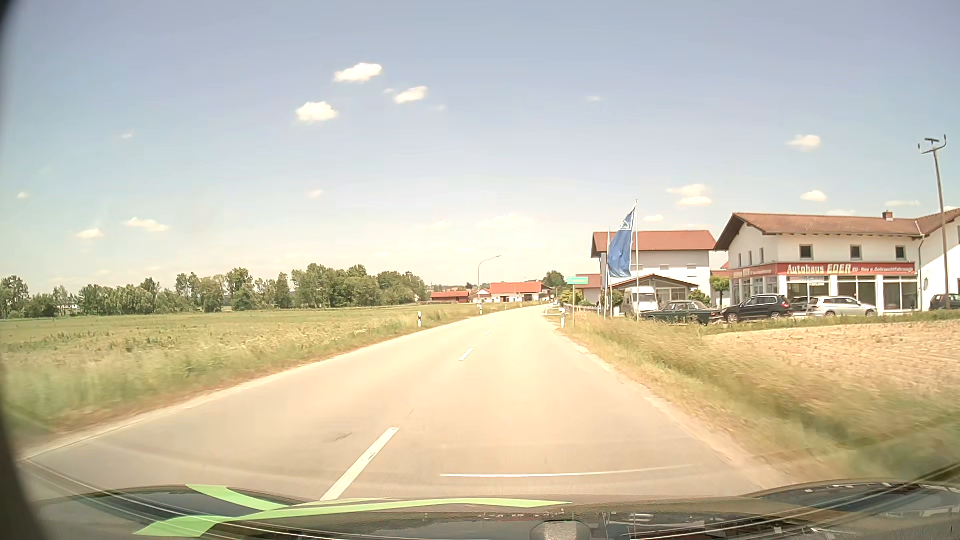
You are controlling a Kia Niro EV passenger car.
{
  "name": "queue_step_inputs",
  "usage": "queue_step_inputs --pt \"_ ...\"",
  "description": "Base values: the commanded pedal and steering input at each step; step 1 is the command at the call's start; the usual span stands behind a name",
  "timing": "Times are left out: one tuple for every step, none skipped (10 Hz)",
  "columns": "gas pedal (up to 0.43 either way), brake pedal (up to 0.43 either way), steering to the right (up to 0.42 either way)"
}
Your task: Follow the waypoints while adhering to traffic rules and regulations
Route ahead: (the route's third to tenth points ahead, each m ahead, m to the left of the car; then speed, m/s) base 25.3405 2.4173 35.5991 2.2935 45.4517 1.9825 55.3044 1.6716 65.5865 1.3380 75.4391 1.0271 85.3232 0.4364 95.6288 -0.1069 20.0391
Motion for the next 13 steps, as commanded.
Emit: queue_step_inputs --pt "0.209 0.0 -0.001" --pt "0.197 0.0 -0.001" --pt "0.189 0.0 -0.001" --pt "0.189 0.0 -0.001" --pt "0.197 0.0 -0.001" --pt "0.197 0.0 -0.001" --pt "0.177 0.0 0.0" --pt "0.157 0.0 0.001" --pt "0.157 0.0 0.001" --pt "0.157 0.0 0.001" --pt "0.169 0.0 0.001" --pt "0.169 0.0 0.001" --pt "0.169 0.0 0.001"
